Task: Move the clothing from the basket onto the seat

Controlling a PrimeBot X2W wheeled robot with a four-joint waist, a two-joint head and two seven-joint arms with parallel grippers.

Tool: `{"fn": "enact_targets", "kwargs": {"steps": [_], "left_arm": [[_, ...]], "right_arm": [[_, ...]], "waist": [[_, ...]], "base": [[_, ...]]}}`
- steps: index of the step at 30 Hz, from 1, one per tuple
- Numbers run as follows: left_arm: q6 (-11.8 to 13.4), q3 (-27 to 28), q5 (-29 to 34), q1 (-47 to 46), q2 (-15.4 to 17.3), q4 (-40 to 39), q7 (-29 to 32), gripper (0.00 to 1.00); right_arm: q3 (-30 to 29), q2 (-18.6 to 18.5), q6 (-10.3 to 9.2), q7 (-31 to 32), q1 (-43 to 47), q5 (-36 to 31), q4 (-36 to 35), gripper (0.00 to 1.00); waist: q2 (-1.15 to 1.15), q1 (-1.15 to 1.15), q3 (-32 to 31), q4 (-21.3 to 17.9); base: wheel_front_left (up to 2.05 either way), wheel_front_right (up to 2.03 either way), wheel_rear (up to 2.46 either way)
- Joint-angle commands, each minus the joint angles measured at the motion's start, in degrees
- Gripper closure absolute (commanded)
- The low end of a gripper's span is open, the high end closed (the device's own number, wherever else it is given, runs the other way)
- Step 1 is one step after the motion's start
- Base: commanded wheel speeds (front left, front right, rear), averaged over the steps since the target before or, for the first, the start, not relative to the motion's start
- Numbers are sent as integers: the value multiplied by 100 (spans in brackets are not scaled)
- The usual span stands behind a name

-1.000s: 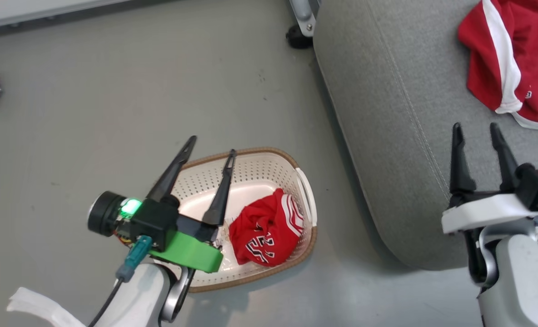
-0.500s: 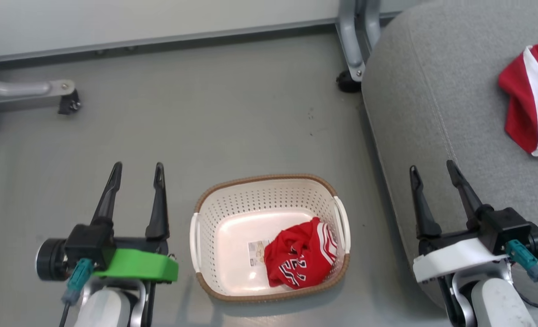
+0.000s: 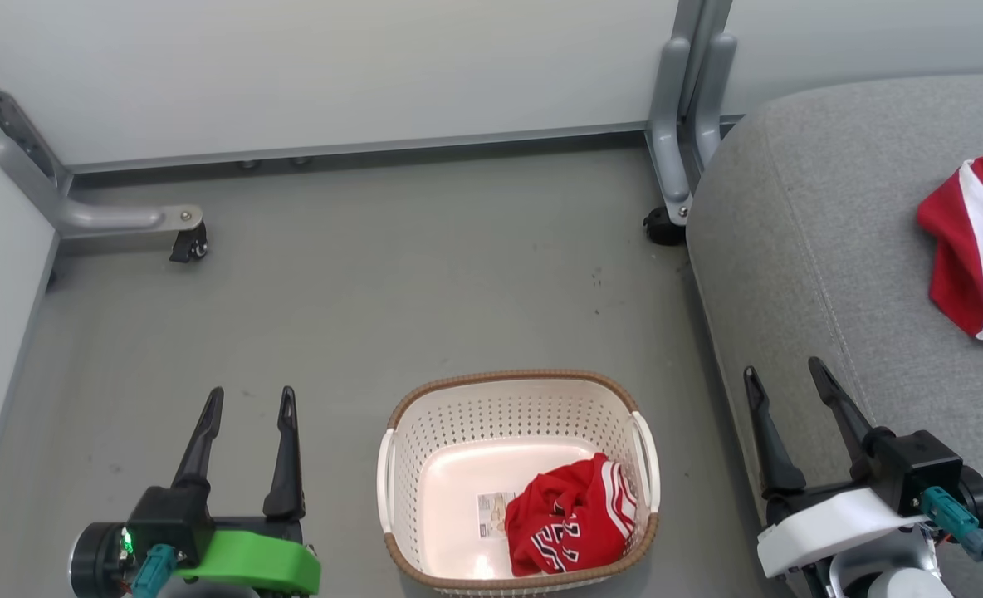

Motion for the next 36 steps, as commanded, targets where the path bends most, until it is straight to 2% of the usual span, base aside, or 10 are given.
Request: {"fn": "enact_targets", "kwargs": {"steps": [1,28,36], "left_arm": [[-40,19,64,119,-33,28,-1,0],[-284,284,288,201,-256,292,-2,0],[-340,335,296,72,-306,351,-2,0]], "right_arm": [[3,-12,-4,25,100,29,-40,0],[-1,-11,-4,135,230,153,-251,0],[-17,-11,-4,126,139,164,-316,0]], "waist": [[0,0,-110,-40],[0,0,-175,-40],[0,0,-18,-55]], "base": [[0,0,0],[0,0,0],[0,0,0]]}}
